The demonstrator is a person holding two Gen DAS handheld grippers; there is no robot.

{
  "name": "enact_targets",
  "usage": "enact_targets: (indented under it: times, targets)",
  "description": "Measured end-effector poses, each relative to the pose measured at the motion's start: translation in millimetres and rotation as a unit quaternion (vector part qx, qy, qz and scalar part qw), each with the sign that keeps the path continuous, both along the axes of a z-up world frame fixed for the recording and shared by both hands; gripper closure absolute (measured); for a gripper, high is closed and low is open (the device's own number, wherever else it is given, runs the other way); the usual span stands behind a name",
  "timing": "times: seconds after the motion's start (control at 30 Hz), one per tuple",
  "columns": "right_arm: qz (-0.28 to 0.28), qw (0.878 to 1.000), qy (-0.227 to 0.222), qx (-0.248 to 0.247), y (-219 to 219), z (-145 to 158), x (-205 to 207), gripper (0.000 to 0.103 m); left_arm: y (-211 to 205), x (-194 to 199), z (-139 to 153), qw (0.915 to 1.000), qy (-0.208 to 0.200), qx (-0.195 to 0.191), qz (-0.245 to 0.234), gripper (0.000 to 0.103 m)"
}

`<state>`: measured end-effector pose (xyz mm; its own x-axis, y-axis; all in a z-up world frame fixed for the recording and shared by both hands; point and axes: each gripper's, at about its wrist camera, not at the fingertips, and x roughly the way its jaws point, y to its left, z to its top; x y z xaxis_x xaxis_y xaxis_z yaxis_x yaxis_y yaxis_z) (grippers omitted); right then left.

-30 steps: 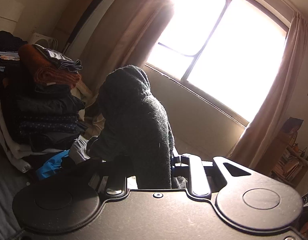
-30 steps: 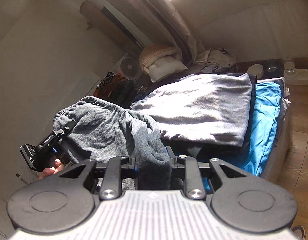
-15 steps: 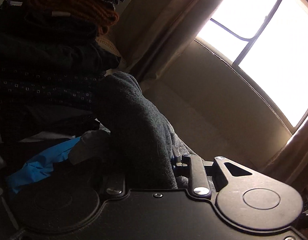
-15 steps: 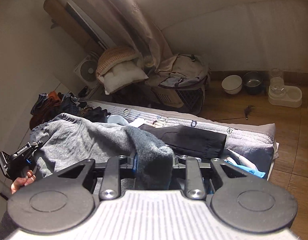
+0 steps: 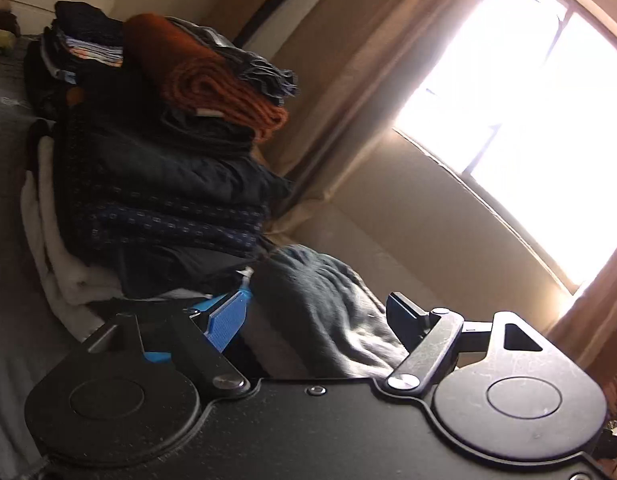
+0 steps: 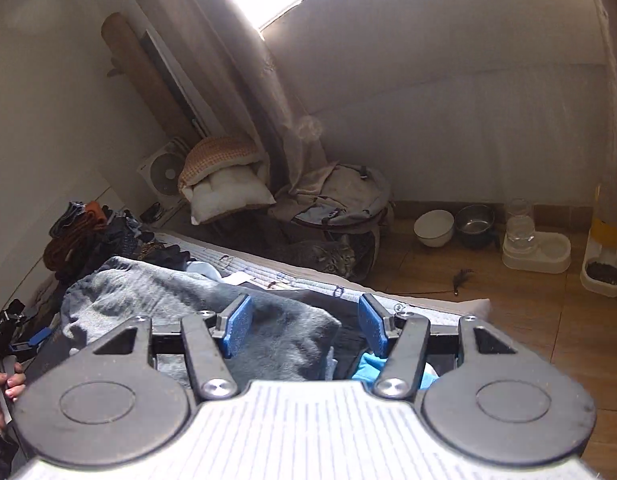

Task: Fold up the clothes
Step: 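Lift the folded grey sweatpants with both grippers and carry them toward the blue garment, then lay the sweatpants onto the blue garment and open both grippers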

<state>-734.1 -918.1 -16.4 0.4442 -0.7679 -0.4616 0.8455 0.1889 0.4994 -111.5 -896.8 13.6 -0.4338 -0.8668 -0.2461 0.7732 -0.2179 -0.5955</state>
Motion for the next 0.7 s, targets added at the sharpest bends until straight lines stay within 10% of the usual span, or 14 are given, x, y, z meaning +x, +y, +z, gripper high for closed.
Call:
enact_targets:
  times: [0.23, 0.43, 0.7]
  targets:
    - [0.123, 0.992, 0.014, -0.034, 54.2, 9.8, 97.2, 0.040, -24.8, -114.7, -29.2, 0.9927, 0.028, 0.032, -0.113, 0.026]
    - [0.112, 0.990, 0.081, 0.015, 53.5, -40.6, 124.5, 0.040, -71.4, -93.7, -82.4, 0.9917, 0.069, 0.085, -0.067, 0.030]
    - [0.109, 0.987, 0.117, 0.007, 61.2, -42.0, 120.8, 0.040, -42.0, -72.5, -61.8, 0.9956, 0.037, 0.079, -0.034, 0.031]
